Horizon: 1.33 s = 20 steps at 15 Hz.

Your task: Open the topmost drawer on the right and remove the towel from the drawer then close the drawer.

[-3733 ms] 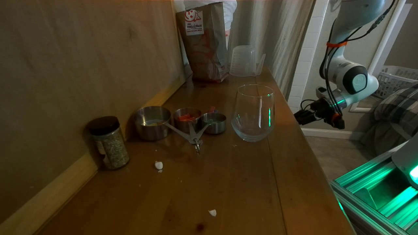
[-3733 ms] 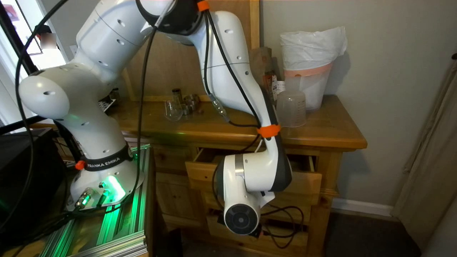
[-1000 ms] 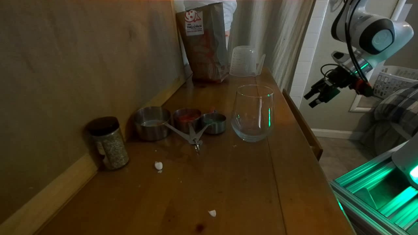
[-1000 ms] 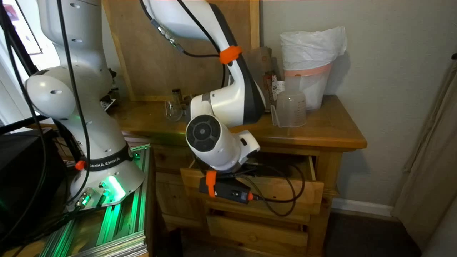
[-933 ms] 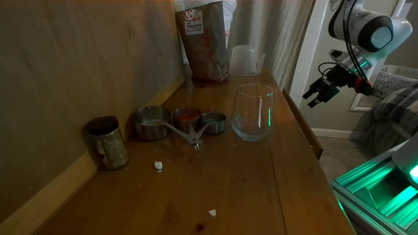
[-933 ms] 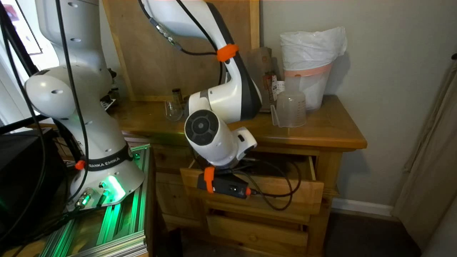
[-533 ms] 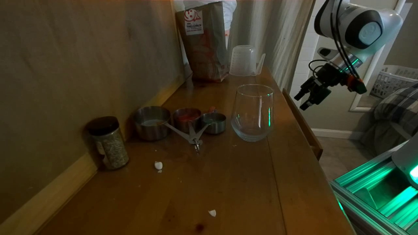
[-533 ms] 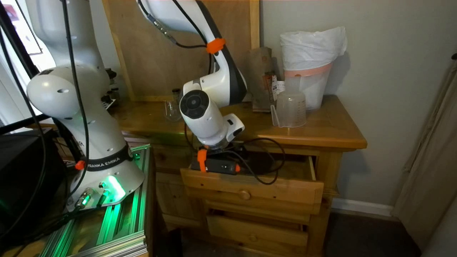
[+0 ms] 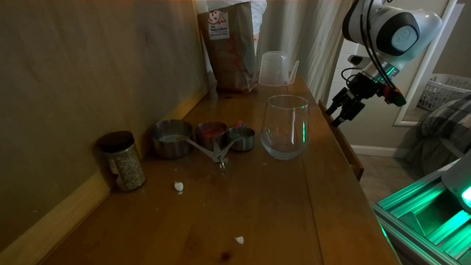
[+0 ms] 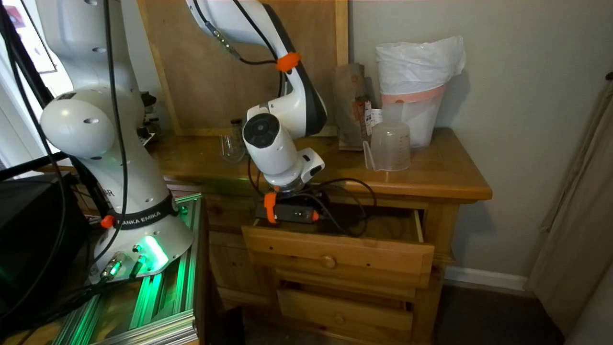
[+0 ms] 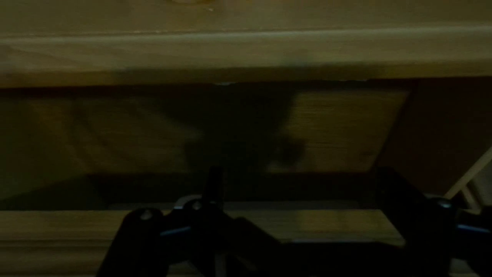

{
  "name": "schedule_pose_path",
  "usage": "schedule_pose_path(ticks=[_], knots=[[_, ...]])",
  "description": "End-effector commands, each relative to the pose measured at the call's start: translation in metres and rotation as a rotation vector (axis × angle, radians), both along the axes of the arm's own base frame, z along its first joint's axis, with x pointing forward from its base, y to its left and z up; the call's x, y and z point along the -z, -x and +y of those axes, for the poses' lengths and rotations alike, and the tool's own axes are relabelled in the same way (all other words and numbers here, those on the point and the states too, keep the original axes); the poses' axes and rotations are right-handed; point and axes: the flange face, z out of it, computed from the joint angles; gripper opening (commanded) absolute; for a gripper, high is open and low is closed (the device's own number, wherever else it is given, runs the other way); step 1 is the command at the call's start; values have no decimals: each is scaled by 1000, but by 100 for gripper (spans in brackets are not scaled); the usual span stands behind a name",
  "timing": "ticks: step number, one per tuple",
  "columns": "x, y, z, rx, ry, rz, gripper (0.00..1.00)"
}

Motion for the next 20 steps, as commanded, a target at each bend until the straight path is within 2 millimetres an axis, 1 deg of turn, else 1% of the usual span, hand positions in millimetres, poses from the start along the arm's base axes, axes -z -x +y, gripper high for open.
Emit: schedule_pose_path(ticks=[1, 4, 6, 14, 20], knots=[[3, -1, 3, -18, 9, 5, 100], [16, -6, 16, -48, 32, 31, 100], [22, -9, 21, -62, 35, 41, 100], [44, -41, 8, -34, 70, 30, 100], [68, -51, 0, -3, 77, 42, 100]])
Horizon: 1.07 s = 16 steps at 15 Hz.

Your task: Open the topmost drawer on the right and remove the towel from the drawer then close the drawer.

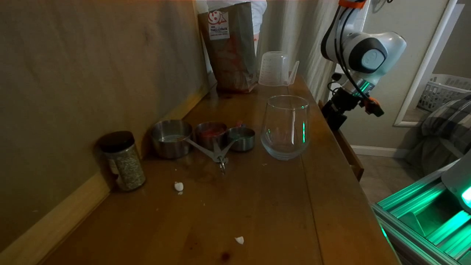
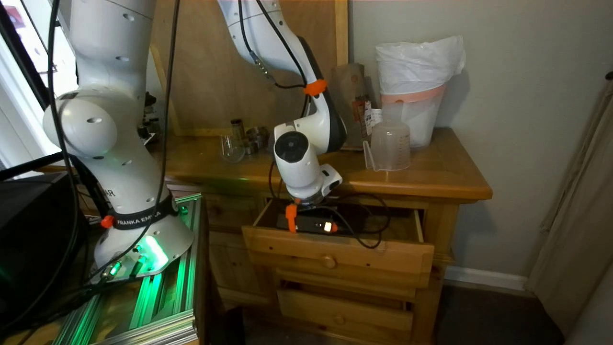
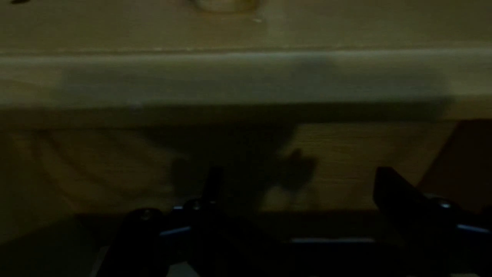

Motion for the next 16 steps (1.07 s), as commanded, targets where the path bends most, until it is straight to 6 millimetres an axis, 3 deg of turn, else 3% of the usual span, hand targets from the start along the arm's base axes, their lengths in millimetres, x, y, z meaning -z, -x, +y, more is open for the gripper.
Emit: schedule_pose_path(ticks=[1, 7, 16], knots=[[15, -10, -6, 17, 29, -11, 100], [34, -15, -11, 28, 38, 9, 100], [67, -7, -1, 1, 37, 74, 100]])
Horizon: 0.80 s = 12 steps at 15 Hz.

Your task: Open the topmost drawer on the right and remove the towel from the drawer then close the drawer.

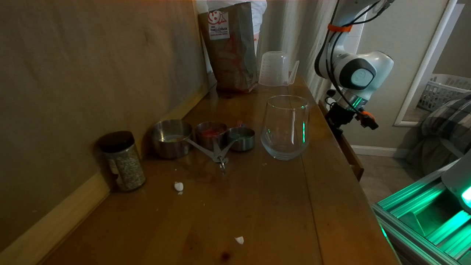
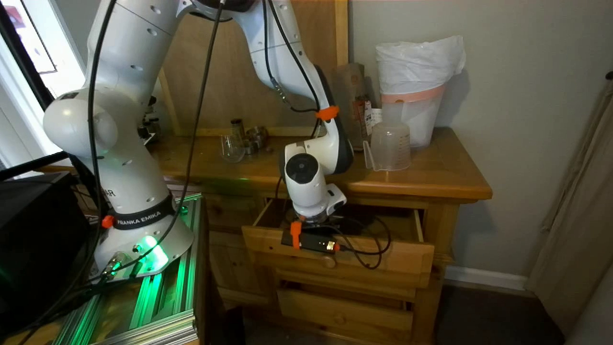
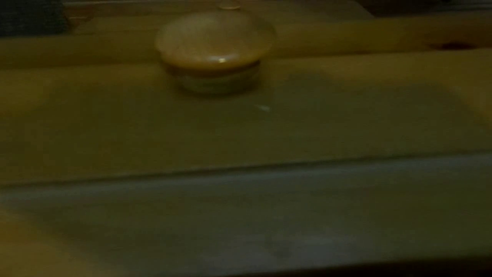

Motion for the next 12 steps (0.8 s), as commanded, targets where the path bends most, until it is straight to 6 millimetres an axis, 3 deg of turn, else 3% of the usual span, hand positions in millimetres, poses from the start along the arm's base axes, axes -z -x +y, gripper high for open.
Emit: schedule_pose_path(ticks=[1, 5, 6, 7, 12], knots=[[16, -2, 5, -17, 25, 11, 100], [25, -2, 7, -25, 26, 31, 100], [26, -2, 7, -25, 25, 35, 75], [28, -2, 7, -26, 25, 37, 74], [26, -2, 7, -30, 27, 36, 38]])
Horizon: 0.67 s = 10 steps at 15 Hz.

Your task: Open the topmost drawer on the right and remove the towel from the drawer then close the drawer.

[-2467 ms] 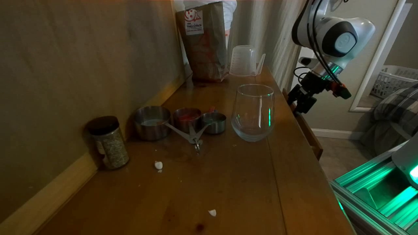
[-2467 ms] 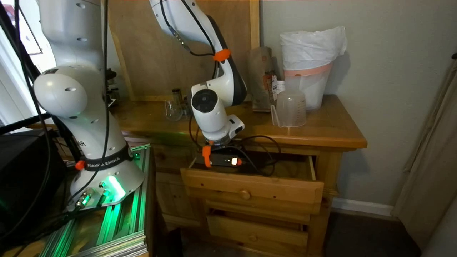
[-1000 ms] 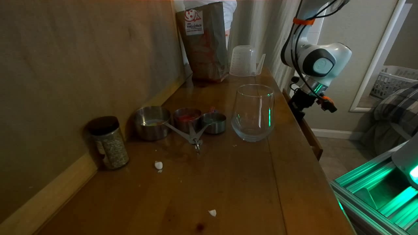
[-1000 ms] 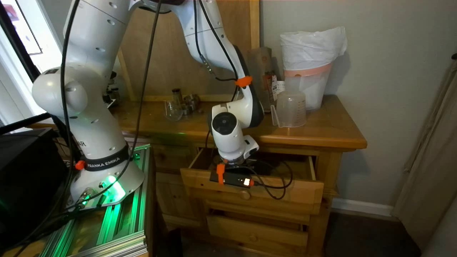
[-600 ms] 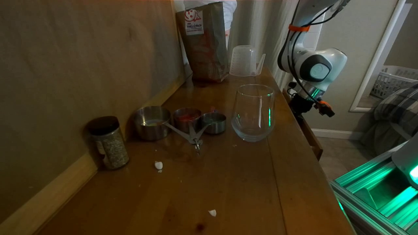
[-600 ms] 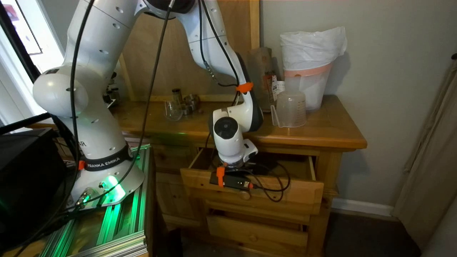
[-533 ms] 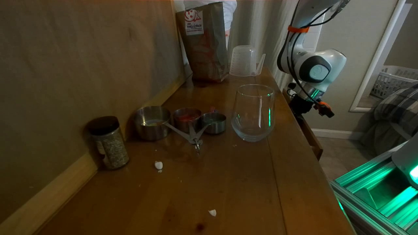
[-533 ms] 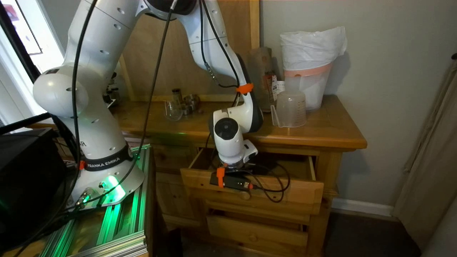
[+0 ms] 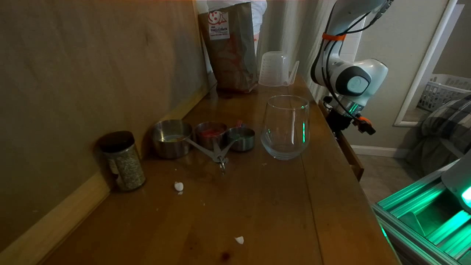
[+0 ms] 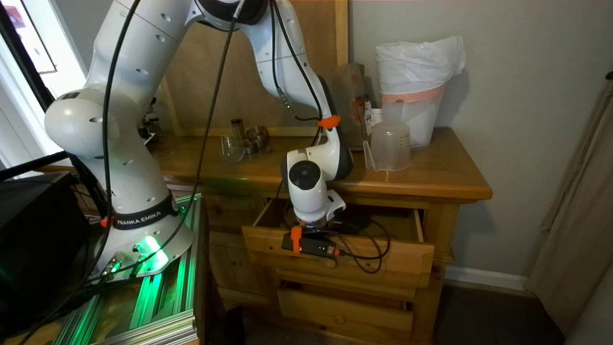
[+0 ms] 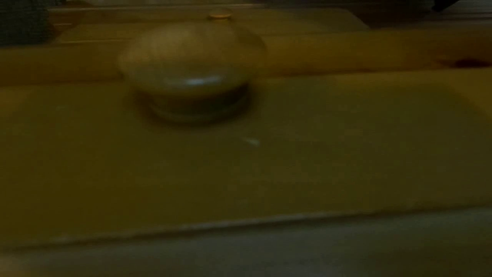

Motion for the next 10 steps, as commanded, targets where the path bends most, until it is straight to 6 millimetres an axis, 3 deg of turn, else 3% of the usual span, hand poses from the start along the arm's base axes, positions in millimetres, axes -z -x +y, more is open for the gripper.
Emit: schedule_pose_path(ticks=[1, 5, 10], knots=[[5, -2, 1, -14, 23, 4, 30], [4, -2, 2, -17, 25, 2, 3], [-3, -2, 3, -20, 30, -7, 1]])
